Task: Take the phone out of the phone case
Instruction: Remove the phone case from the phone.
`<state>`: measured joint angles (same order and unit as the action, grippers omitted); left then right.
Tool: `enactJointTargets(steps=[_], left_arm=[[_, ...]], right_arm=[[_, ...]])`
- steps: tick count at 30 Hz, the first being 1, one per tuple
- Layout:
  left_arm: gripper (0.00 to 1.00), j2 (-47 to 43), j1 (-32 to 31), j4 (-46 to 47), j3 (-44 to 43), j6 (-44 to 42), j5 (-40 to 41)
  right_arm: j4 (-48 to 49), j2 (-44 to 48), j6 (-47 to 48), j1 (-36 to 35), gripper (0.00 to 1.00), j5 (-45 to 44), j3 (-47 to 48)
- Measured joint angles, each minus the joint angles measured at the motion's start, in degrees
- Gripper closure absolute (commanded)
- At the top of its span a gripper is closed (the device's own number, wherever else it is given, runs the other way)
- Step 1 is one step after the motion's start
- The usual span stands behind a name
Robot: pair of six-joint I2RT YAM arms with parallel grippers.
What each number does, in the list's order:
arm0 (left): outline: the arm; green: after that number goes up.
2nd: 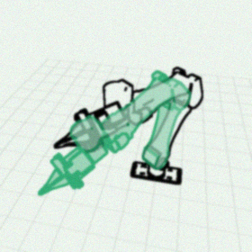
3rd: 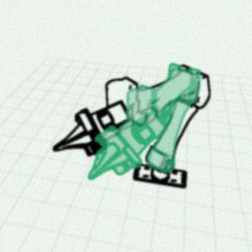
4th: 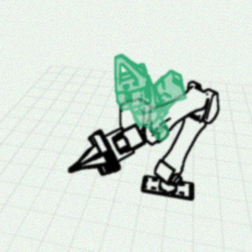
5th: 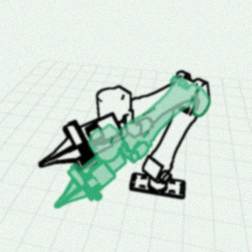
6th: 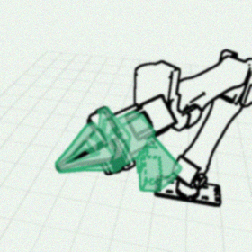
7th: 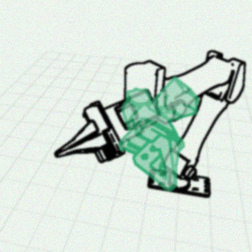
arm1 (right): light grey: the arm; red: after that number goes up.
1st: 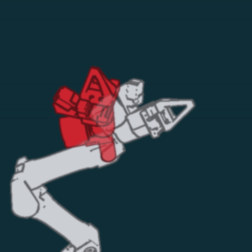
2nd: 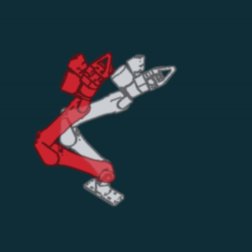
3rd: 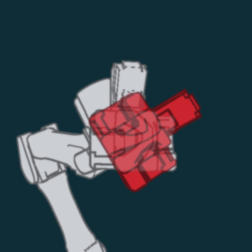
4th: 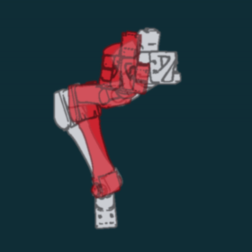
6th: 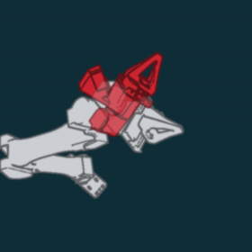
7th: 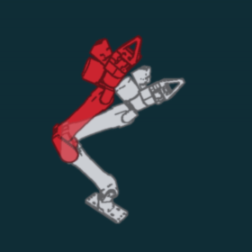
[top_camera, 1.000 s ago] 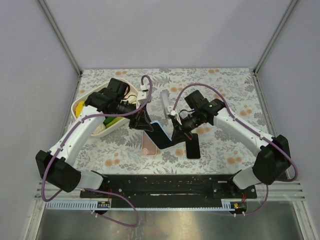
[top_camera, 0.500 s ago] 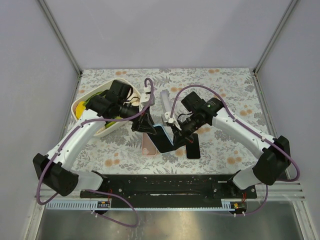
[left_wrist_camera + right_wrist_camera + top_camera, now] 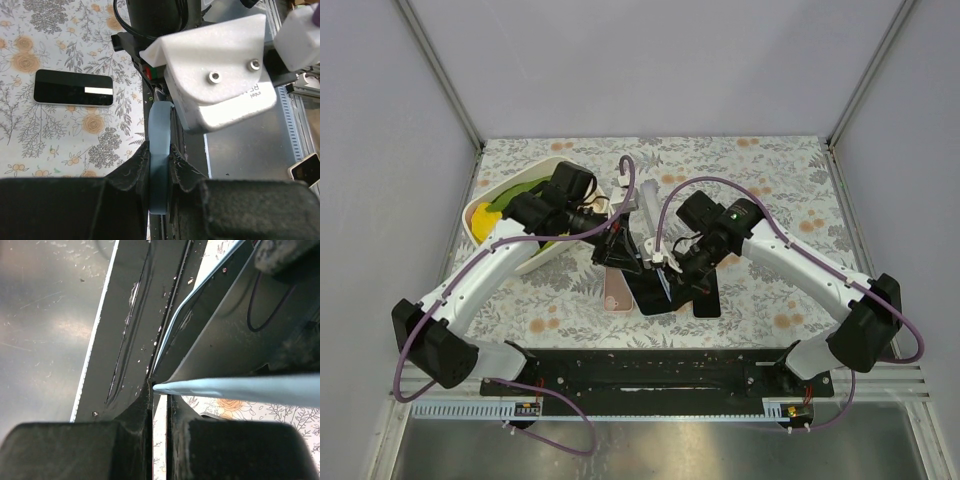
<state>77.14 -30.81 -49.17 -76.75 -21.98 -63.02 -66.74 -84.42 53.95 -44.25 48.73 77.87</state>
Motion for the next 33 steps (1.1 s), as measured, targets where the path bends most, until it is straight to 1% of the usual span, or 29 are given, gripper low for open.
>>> enactJointTargets(steps=[7,14,24,33], left_arm=[[1.00,0.61,-0.81,1.33,0.00,0.63,-1.42],[1.00,0.85,-0.96,3.08,0.52,1.64,-1.99],[1.00,2.36,-1.14,7.34,1.27,5.99,-6.03],[1.00,2.75,-1.20,9.94,2.21,8.61,-7.39]], right_arm=[[-3.06,0.00,0.50,-1.11,1.00,-1.86,1.62],[-3.63,0.00,2.01,-1.18,1.00,-2.47,1.64],[-7.23,0.00,5.62,-3.54,1.00,-3.52,3.58],[-8.09,0.00,6.67,-4.11,1.00,-5.18,4.11]])
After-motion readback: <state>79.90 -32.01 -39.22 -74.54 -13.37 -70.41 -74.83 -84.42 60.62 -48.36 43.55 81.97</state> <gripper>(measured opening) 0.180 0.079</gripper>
